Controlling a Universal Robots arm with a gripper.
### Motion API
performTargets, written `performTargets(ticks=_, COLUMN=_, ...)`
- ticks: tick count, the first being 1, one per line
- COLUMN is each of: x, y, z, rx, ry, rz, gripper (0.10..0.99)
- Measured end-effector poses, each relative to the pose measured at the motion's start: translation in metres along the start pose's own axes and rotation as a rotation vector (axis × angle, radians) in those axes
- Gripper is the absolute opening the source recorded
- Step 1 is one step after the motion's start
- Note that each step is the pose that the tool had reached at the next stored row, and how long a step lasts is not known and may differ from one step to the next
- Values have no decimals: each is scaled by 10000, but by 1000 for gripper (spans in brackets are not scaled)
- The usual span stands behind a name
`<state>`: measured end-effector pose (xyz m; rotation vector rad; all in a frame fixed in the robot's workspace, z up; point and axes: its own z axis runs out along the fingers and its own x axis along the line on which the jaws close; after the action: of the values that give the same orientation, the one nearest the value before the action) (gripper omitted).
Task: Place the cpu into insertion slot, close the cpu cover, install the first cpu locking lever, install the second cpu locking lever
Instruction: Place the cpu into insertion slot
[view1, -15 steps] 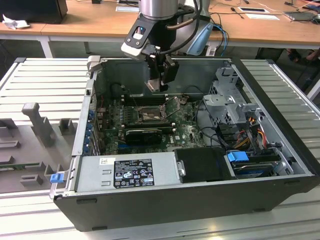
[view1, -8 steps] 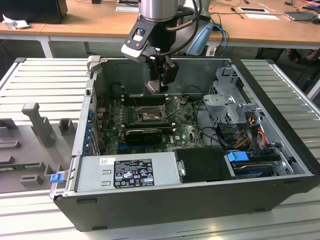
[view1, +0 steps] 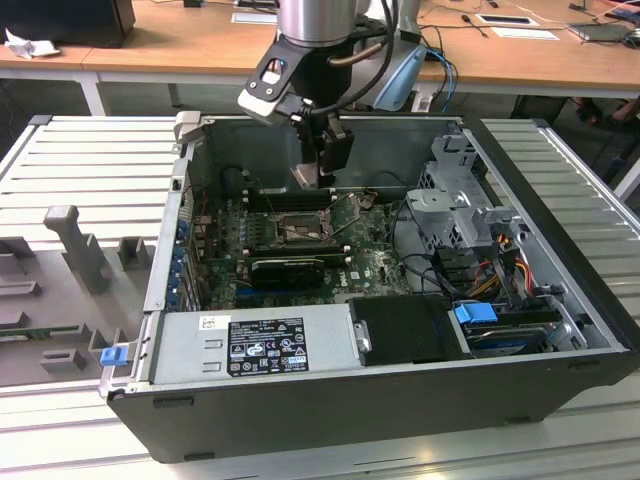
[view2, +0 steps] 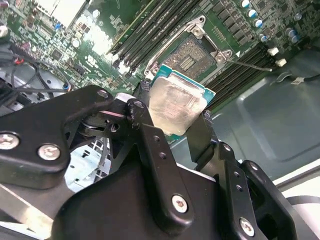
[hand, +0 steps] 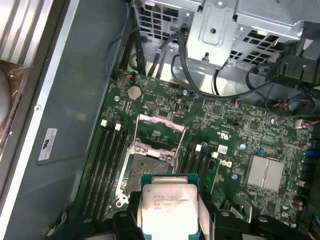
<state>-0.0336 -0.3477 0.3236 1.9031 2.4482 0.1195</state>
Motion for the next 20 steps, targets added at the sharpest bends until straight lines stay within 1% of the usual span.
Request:
performTargets(ticks=1, x=0, y=-1, z=8, rx=-1, ry=-12, rz=151, gripper=533)
performTargets(ticks=7, x=-1, y=-5, z=58, rx=-2, ry=-21, rz=250, gripper=533)
performTargets(ticks=20, x=-2, y=-9, z=102, rx=-2, ry=-31, rz=376, gripper=533)
